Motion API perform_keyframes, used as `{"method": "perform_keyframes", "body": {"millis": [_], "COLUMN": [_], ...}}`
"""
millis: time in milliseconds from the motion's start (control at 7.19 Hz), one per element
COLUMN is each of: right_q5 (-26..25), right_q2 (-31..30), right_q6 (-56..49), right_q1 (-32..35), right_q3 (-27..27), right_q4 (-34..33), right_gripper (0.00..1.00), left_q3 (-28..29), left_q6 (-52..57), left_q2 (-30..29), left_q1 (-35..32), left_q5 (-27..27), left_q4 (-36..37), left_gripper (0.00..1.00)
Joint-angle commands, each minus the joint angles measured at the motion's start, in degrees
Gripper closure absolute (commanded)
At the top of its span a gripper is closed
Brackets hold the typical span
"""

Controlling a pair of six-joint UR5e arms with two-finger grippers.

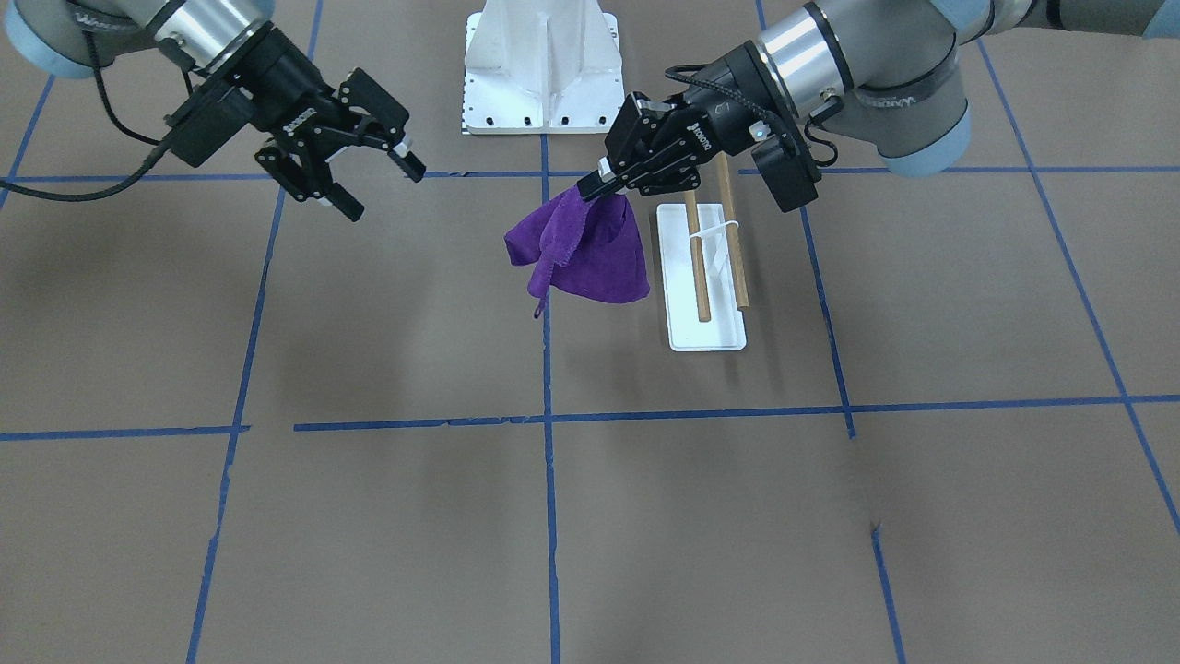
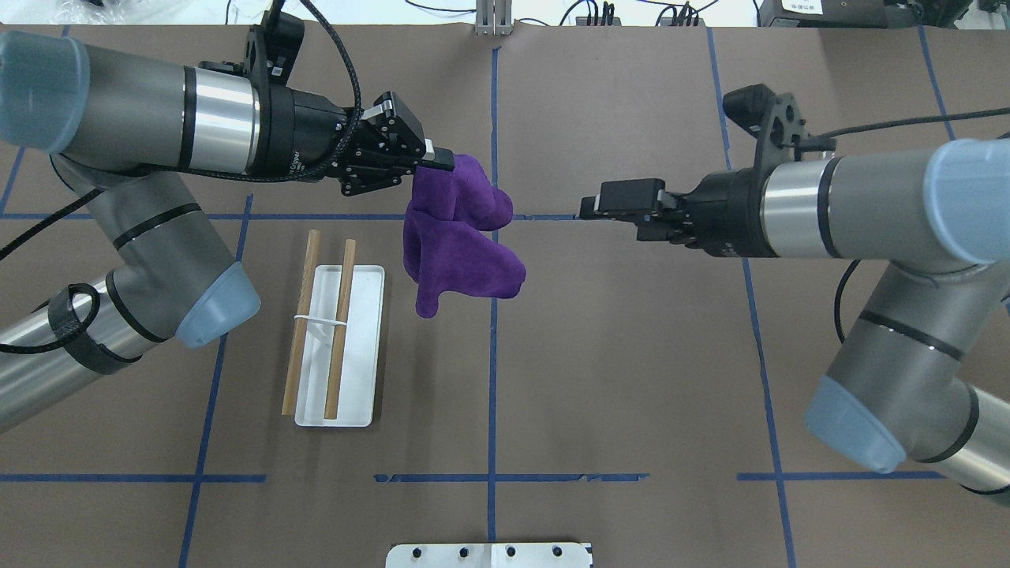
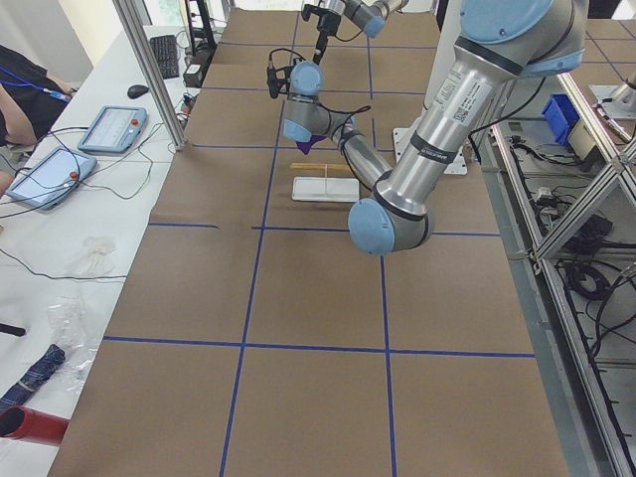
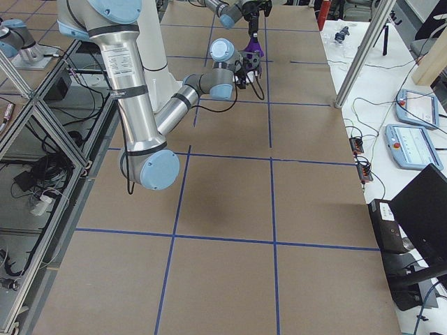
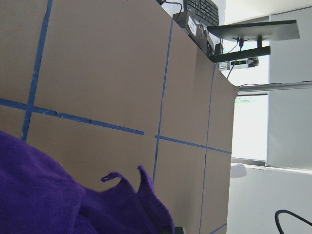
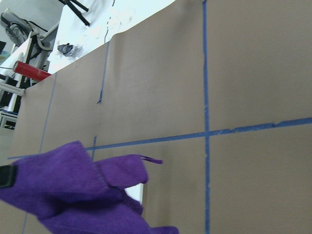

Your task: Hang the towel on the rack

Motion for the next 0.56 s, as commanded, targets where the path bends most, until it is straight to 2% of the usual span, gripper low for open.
{"method": "perform_keyframes", "body": {"millis": [0, 139, 278, 417], "right_q5": [2.14, 2.14, 2.75, 3.19], "right_q2": [-0.41, -0.50, -0.76, -2.42], "right_q6": [-11.13, -16.83, -24.20, -27.84], "right_q1": [6.08, 7.84, 8.99, 9.96], "right_q3": [0.26, 0.17, 0.17, -0.09], "right_q4": [-13.02, -19.00, -24.28, -25.29], "right_gripper": [0.00, 0.00, 0.00, 0.00], "left_q3": [-4.89, -7.88, -10.35, -12.63], "left_q6": [0.80, 2.46, 6.57, 7.30], "left_q2": [1.48, 1.92, 2.10, 2.10], "left_q1": [5.19, 10.63, 20.00, 24.18], "left_q5": [20.73, 31.80, 49.31, 57.84], "left_q4": [2.16, 8.62, 14.69, 21.54], "left_gripper": [1.00, 1.00, 1.00, 1.00]}}
